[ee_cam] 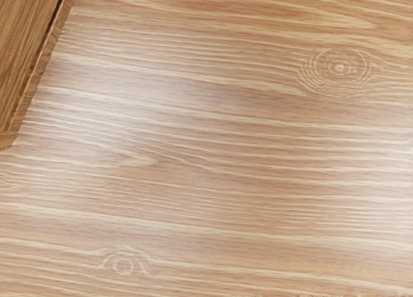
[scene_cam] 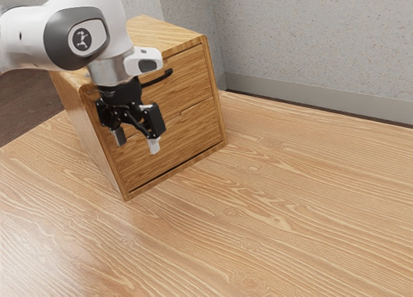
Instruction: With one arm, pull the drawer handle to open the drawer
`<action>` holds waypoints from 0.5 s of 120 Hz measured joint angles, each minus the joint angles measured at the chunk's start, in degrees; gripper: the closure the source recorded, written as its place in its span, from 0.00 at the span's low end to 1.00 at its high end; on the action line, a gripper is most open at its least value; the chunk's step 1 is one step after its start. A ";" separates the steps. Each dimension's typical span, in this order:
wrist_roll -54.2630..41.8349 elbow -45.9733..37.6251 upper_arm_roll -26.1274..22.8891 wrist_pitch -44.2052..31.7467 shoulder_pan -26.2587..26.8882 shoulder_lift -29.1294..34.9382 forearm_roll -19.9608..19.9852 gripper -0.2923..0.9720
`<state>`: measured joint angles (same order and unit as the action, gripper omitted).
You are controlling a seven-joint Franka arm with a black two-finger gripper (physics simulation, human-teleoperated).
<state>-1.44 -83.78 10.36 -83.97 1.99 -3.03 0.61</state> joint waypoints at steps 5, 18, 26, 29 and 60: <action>-0.04 0.00 0.00 0.04 0.32 0.00 0.00 0.23; -0.16 0.00 0.00 0.11 0.02 0.00 0.01 0.23; -0.24 0.54 -0.15 0.16 -0.71 0.29 -0.20 0.23; -0.28 1.66 -0.48 0.25 -1.10 0.66 -0.97 0.23; -0.42 7.54 -15.83 -6.70 -13.13 -0.08 -12.85 0.23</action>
<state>-1.85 -76.24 -5.47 -90.67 -11.14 -3.10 -12.24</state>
